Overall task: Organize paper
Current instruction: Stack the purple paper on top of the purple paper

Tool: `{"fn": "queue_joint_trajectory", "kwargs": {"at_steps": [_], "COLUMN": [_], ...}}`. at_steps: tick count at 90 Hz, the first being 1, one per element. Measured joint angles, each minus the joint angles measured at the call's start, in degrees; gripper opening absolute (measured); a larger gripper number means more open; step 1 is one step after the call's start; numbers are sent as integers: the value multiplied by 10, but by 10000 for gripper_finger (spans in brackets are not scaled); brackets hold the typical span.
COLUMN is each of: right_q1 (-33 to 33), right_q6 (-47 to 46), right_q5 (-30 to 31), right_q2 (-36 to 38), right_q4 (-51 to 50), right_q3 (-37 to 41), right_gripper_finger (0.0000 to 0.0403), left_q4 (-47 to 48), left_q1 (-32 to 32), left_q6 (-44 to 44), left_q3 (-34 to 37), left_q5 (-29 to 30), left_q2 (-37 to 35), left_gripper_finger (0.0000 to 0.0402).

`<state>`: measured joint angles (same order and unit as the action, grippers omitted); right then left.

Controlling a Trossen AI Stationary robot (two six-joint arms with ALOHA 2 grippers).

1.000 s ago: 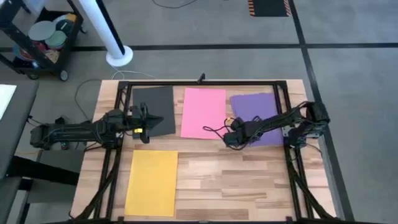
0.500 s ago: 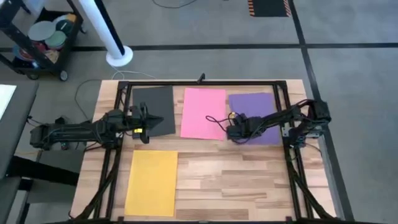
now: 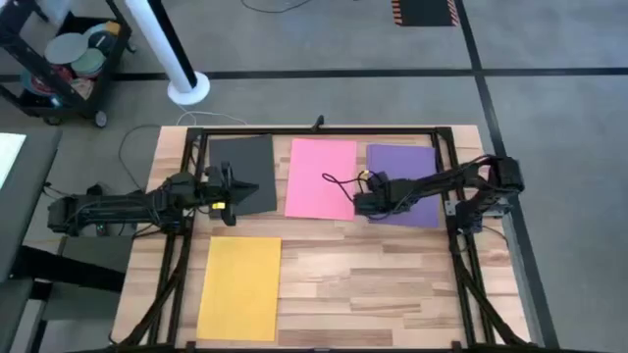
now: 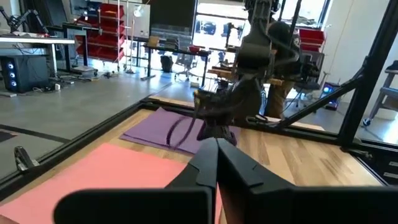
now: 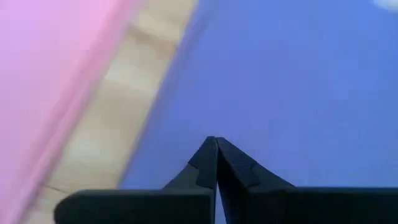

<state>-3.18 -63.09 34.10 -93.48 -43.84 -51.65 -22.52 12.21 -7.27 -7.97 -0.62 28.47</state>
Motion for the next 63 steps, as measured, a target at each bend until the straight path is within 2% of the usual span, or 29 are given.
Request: {"fn": "queue_joint_trajectory", "kwargs": {"at_steps": [8,14,33,63], "right_q1": [-17,-48,-142,-210], "right_q6": [47,91,217,231], "right_q5": [33,37,-31,-71], "right_q2": [4,2,-32,-34], "right_q4": [43,86,246,257], "right_q3": [-6,-6,-6,-5], "right_gripper_finger": [0,0,0,0], "left_q4": [-2,-6,-4,9], "left_q1": [0,0,0,0], "left_q6": [0,2,6,0], "left_q3": [0,0,0,0], "left_q5": [0,0,0,0], "left_q2": [0,0,0,0], "left_gripper_finger": [0,0,0,0]}}
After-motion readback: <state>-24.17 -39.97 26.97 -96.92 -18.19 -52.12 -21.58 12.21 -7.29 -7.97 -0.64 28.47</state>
